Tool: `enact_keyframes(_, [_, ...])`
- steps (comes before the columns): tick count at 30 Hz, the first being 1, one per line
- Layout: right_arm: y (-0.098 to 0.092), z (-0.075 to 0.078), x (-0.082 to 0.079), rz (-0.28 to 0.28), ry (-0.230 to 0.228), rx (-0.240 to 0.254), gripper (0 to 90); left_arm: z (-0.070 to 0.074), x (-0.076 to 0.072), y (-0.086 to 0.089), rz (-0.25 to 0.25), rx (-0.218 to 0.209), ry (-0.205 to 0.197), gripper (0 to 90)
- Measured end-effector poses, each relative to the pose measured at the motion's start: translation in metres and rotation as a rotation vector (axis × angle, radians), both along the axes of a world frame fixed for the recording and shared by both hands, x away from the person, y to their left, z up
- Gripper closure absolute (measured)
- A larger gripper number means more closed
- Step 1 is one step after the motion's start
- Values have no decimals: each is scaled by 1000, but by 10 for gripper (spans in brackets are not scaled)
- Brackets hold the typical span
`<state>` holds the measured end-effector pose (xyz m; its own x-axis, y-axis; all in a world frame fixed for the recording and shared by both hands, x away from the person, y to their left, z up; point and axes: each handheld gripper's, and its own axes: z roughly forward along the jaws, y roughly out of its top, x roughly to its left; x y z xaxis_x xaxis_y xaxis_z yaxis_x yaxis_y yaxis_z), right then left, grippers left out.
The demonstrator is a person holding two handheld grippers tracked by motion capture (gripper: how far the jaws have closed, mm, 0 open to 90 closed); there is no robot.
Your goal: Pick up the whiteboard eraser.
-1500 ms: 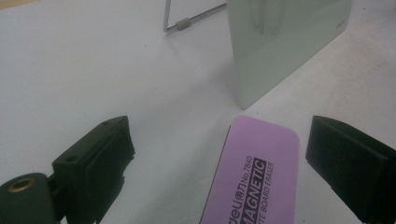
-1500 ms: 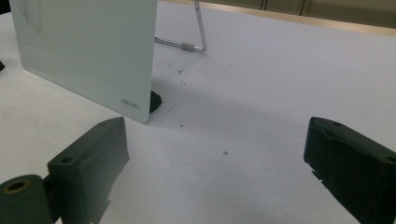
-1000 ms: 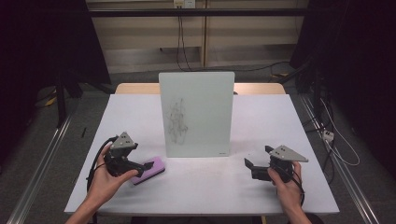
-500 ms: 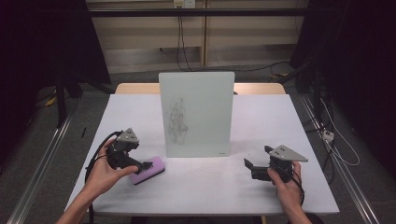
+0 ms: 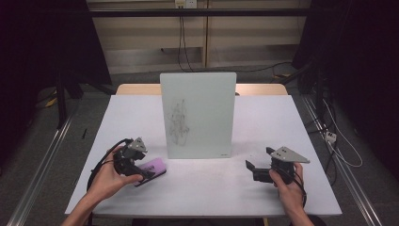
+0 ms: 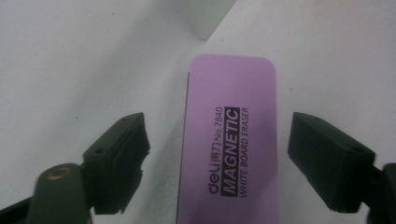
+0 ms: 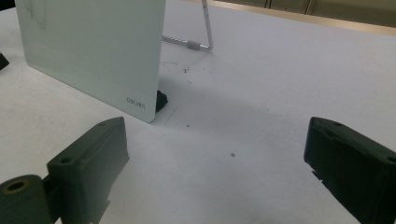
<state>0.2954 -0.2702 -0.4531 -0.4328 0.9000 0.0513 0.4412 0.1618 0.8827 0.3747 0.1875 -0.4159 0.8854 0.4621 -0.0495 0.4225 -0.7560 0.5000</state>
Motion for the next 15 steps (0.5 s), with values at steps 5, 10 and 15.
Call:
enact_keyframes(5, [1, 0, 1, 2, -1, -3, 63, -3, -2, -1, -14, 6, 11, 243])
enact_keyframes(10, [2, 0, 0, 8, 0, -3, 63, -8, -3, -3, -29, 30, 21, 279])
enact_keyframes(15, [1, 0, 1, 7, -1, -4, 63, -10, -3, -4, -33, 44, 29, 332])
